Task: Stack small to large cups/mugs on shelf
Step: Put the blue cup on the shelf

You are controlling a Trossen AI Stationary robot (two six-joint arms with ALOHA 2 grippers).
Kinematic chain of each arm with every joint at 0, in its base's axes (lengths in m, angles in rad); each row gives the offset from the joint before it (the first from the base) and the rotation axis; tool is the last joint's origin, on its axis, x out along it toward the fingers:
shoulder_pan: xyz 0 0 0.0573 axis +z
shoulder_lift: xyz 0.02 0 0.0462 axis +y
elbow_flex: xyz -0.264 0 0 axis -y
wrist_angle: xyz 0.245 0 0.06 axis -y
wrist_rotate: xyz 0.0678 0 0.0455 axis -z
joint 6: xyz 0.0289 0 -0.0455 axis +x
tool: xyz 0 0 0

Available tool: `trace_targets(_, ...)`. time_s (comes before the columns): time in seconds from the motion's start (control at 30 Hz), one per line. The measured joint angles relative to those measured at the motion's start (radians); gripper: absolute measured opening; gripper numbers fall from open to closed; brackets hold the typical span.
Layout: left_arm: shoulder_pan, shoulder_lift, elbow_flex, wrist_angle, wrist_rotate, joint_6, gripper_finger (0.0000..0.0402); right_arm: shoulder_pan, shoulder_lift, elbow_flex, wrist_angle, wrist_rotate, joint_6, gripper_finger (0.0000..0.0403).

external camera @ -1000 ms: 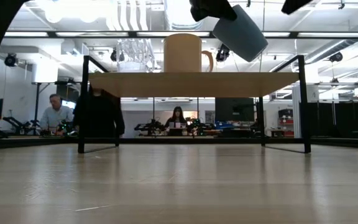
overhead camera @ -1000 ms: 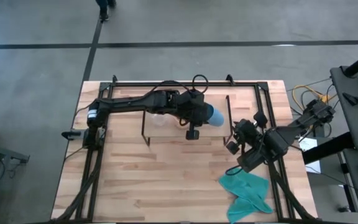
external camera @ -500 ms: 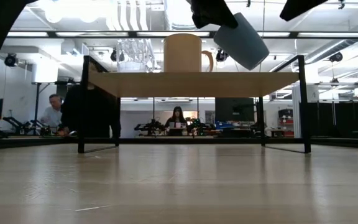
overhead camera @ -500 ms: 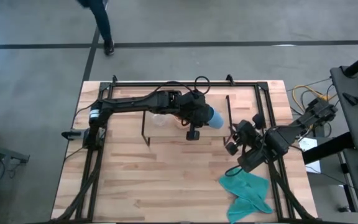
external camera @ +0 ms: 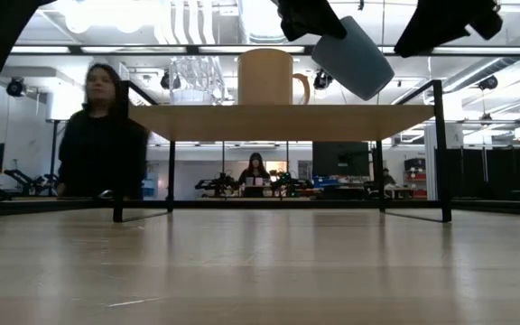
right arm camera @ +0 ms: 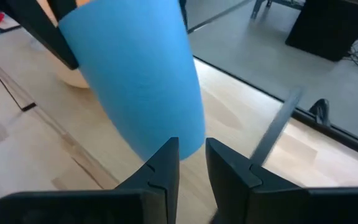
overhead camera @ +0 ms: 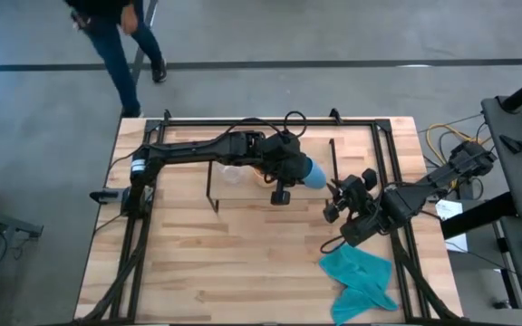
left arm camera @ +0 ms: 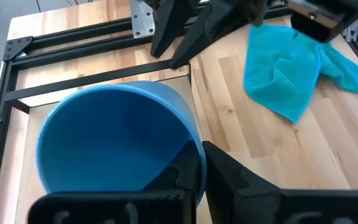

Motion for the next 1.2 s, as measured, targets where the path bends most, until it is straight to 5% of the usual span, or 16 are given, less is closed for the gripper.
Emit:
trace_targets(0.3,0.009,0.001,-0.002,-0.003,0.001,0.008,0.0000,-0.053,-0.005,-0.054,0.183,-0.001,-0.136,0.0075)
trace_targets(1.2,0.033,0.004,-0.025,0.004,0.045,0.013,0.0000,-0.155,-0.004,-0.081,0.324,-0.005,-0.269,0.0075)
